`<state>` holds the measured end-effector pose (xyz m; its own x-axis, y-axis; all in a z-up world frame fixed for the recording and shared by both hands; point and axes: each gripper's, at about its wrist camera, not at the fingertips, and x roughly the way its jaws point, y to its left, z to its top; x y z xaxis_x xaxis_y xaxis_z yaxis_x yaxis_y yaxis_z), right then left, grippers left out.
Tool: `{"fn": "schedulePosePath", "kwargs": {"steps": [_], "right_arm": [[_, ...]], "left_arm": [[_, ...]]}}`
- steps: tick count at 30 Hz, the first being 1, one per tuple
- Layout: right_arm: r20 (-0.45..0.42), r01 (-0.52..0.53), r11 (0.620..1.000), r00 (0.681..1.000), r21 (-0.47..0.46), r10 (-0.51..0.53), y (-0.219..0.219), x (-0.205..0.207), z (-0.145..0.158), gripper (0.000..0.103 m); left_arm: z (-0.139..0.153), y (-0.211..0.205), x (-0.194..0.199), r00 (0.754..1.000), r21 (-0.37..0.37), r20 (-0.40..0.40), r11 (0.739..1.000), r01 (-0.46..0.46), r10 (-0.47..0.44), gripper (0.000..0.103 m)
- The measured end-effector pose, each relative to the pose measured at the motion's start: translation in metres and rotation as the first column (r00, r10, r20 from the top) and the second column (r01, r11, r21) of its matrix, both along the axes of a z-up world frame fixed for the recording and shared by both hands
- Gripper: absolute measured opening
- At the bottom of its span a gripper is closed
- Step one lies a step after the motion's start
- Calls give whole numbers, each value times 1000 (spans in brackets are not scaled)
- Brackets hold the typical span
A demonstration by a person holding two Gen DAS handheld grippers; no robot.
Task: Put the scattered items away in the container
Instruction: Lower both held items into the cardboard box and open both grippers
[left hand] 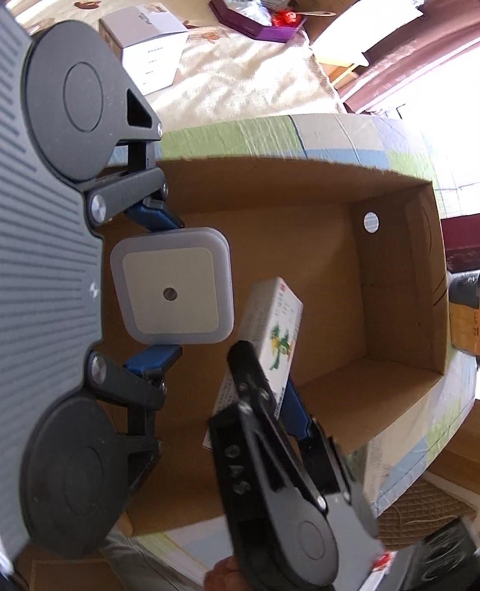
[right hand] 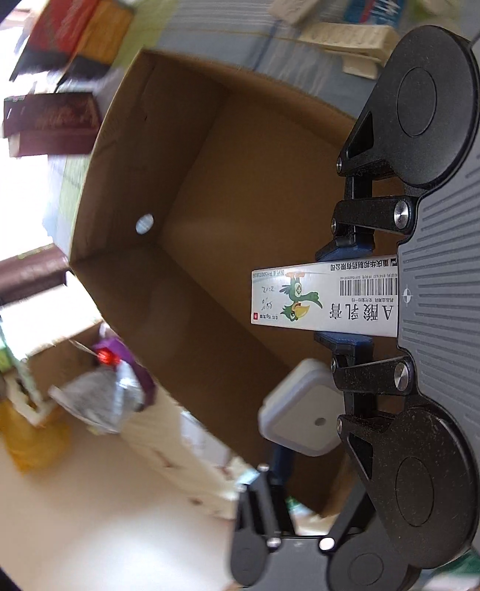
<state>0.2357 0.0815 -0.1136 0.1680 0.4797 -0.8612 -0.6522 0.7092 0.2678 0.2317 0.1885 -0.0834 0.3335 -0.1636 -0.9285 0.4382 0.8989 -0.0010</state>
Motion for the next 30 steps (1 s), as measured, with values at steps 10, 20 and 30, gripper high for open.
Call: {"fn": "schedulePosePath", "kwargs": {"steps": [10, 20, 30], "right_arm": [[32, -252, 956, 965, -152, 260, 9, 2, -22, 41], [17, -389, 908, 918, -155, 397, 7, 1, -29, 41], [5, -413, 900, 908, -141, 418, 8, 1, -29, 42]], "left_arm": [[-16, -20, -15, 983, 145, 91, 979, 144, -158, 61], [-32, -30, -27, 948, 272, 137, 931, 244, -289, 61], [-34, -27, -23, 932, 306, 153, 913, 272, -329, 65]]}}
